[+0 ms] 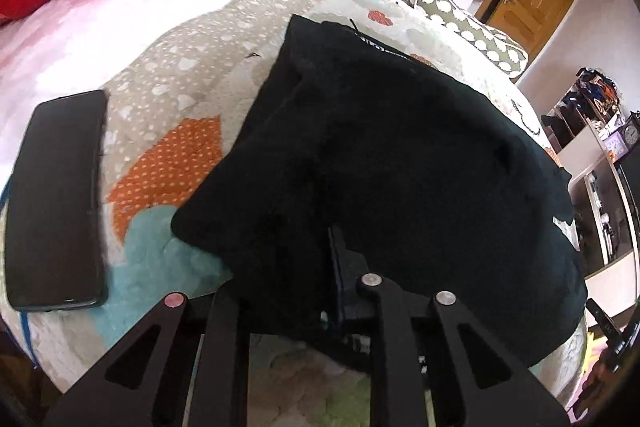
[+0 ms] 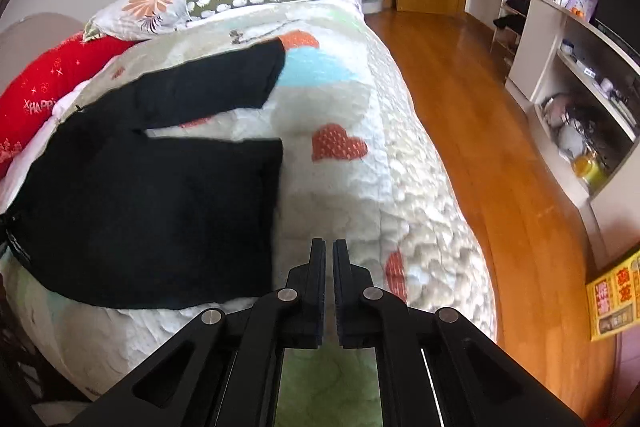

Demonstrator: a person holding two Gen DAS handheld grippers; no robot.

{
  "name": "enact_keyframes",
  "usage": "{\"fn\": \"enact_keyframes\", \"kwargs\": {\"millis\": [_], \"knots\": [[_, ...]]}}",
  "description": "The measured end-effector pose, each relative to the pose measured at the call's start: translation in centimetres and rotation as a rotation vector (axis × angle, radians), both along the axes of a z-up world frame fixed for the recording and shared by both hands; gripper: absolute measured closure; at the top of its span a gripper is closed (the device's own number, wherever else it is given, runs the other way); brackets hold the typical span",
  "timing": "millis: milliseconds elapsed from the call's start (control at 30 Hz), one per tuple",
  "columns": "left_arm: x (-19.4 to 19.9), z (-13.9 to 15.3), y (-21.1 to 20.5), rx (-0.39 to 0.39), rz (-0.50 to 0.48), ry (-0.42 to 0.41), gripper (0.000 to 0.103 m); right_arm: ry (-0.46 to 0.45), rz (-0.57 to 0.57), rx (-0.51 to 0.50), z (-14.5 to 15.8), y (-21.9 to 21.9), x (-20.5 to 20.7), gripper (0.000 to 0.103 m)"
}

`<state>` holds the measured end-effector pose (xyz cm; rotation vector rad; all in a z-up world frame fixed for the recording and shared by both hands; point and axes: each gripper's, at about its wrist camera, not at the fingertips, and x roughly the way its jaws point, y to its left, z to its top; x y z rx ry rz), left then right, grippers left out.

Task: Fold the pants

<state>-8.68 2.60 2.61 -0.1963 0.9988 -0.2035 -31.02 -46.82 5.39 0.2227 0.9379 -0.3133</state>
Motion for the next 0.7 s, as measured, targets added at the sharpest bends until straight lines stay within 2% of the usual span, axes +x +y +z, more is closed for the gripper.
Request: {"fn": "enact_keyframes", "kwargs": {"millis": [33, 67, 100, 133, 167, 200, 300, 333, 400, 467, 500, 567, 700], "knots": [[0.0, 0.3, 0.2, -0.003, 0.005, 0.004, 0.085, -0.021, -0.011, 0.024, 0.3, -0.3, 0.1, 0.092], [-0.1, 0.5, 0.3, 0.000, 0.013, 0.009, 0.079, -0.048, -0.020, 0.054, 0.6, -0.6, 0.3, 0.076], [-0.2, 0.9, 0.5, 0.008, 0.022, 0.011, 0.074, -0.069, -0.016, 0.076, 0.9, -0.7, 0.8, 0.066], [-0.3, 1.5, 0.8, 0.025, 0.033, 0.001, 0.072, -0.082, -0.011, 0.077, 1.2, -0.7, 1.3, 0.048], [-0.5, 1.9, 1.0, 0.039, 0.042, -0.015, 0.069, -0.095, 0.000, 0.068, 1.4, -0.3, 2.0, 0.039], [-0.8, 2.6, 1.5, 0.055, 0.063, -0.040, 0.066, -0.098, 0.015, 0.061, 1.3, 0.0, 2.9, 0.038], [-1.5, 3.9, 2.6, 0.074, 0.099, -0.086, 0.054, -0.088, 0.055, 0.093, 0.0, 0.7, 5.6, 0.039], [-1.4, 4.2, 2.7, 0.080, 0.106, -0.095, 0.054, -0.088, 0.058, 0.112, -0.6, 0.6, 6.1, 0.042], [-1.1, 4.6, 2.8, 0.093, 0.114, -0.106, 0.054, -0.065, 0.072, 0.148, -1.9, 0.9, 7.6, 0.063], [-0.9, 4.9, 2.6, 0.090, 0.116, -0.113, 0.054, -0.070, 0.103, 0.111, -1.7, 1.6, 8.2, 0.093], [-0.7, 5.1, 2.5, 0.085, 0.109, -0.117, 0.053, -0.093, 0.136, 0.122, -1.1, 2.0, 8.1, 0.093], [-0.6, 5.1, 1.9, 0.082, 0.091, -0.119, 0.050, -0.118, 0.136, 0.050, 0.3, 2.3, 7.7, 0.093], [0.1, 3.3, 0.0, 0.087, 0.047, -0.098, 0.042, -0.075, 0.114, 0.046, -0.3, 1.8, 7.3, 0.093]]}}
